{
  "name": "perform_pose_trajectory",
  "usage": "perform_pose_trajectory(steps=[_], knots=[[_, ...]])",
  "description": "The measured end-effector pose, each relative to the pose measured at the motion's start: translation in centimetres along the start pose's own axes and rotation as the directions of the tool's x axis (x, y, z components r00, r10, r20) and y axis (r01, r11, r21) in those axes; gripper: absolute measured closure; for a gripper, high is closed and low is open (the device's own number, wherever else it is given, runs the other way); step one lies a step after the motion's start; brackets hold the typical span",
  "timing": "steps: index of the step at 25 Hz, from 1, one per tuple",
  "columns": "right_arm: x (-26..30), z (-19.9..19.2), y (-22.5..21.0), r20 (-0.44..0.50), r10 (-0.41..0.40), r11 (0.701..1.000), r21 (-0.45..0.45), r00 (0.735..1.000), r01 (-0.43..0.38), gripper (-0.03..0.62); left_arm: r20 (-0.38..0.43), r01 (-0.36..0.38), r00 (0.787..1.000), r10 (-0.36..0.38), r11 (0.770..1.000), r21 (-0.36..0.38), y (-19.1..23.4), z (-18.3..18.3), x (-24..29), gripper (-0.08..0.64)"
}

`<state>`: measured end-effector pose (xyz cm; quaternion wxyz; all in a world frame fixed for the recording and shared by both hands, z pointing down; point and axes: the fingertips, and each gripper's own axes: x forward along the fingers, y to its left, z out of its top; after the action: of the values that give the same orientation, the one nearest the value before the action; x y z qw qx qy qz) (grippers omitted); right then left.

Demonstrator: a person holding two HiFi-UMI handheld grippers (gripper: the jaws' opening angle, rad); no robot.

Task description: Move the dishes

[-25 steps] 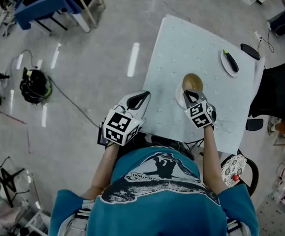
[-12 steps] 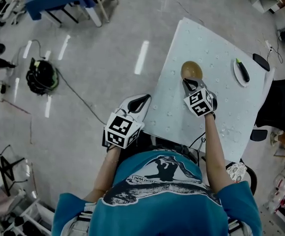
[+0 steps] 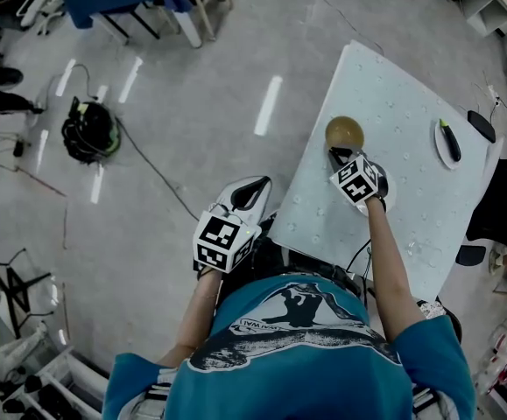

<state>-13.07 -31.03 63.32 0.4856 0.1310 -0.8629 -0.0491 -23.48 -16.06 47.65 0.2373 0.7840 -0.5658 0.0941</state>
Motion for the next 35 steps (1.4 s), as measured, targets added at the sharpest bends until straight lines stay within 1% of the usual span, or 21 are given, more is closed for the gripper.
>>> perform_pose_trajectory(steps=[4, 5, 7, 8, 10, 16, 20, 22, 24, 27, 29, 32, 35], knots=[[0.5, 0.3, 0.6, 0.006, -0.014, 0.998, 0.056, 1.0, 0.013, 0.559, -0.007, 0.008, 1.0, -0.008, 1.0, 0.001, 1.0, -0.4, -0.5, 0.548], [0.4, 0.2, 0.6, 0.004, -0.016, 0.998, 0.065, 1.0, 0.016, 0.539, -0.007, 0.015, 1.0, -0.015, 1.0, 0.005, 0.9, -0.3, -0.4, 0.548], [0.0, 0.0, 0.7, -0.004, -0.018, 0.997, 0.07, 1.0, 0.018, 0.453, -0.005, 0.033, 0.999, -0.033, 0.999, 0.016, 0.5, 0.0, -0.1, 0.548], [-0.2, 0.0, 0.8, -0.006, -0.021, 0.997, 0.071, 1.0, 0.022, 0.431, -0.005, 0.044, 0.999, -0.044, 0.999, 0.022, 0.3, 0.2, 0.0, 0.548], [-0.8, 0.0, 0.8, -0.003, -0.036, 0.996, 0.083, 0.999, 0.036, 0.415, -0.005, 0.066, 0.998, -0.066, 0.997, 0.032, -0.1, 0.3, 0.4, 0.548], [-3.5, 0.8, 0.9, 0.077, -0.089, 0.982, 0.171, 0.993, 0.075, 0.41, -0.022, 0.139, 0.99, -0.138, 0.988, 0.068, -1.4, 0.6, 1.7, 0.548], [-5.5, 0.4, 1.8, 0.094, -0.132, 0.972, 0.205, 0.987, 0.111, 0.41, -0.039, 0.198, 0.98, -0.195, 0.975, 0.102, -2.5, 0.8, 2.5, 0.548], [-6.6, 0.0, 2.4, 0.101, -0.157, 0.963, 0.237, 0.982, 0.13, 0.41, -0.051, 0.227, 0.974, -0.222, 0.967, 0.117, -3.0, 0.8, 2.9, 0.548], [-7.8, -0.3, 2.9, 0.11, -0.191, 0.947, 0.281, 0.975, 0.154, 0.411, -0.066, 0.26, 0.965, -0.254, 0.956, 0.134, -3.4, 0.9, 3.1, 0.548], [-9.8, -1.0, 3.8, 0.12, -0.252, 0.91, 0.368, 0.96, 0.193, 0.423, -0.096, 0.318, 0.947, -0.306, 0.935, 0.158, -4.1, 0.8, 3.3, 0.548], [-11.0, -1.8, 4.7, 0.124, -0.285, 0.876, 0.435, 0.95, 0.206, 0.433, -0.115, 0.356, 0.933, -0.34, 0.92, 0.167, -4.6, 0.5, 3.4, 0.548], [-12.7, -3.2, 5.9, 0.122, -0.329, 0.814, 0.539, 0.936, 0.216, 0.436, -0.143, 0.407, 0.911, -0.386, 0.897, 0.173, -5.5, -0.2, 3.7, 0.548], [-14.0, -4.3, 6.8, 0.107, -0.362, 0.763, 0.605, 0.926, 0.228, 0.439, -0.178, 0.455, 0.887, -0.426, 0.871, 0.185, -6.2, -0.8, 4.4, 0.548]])
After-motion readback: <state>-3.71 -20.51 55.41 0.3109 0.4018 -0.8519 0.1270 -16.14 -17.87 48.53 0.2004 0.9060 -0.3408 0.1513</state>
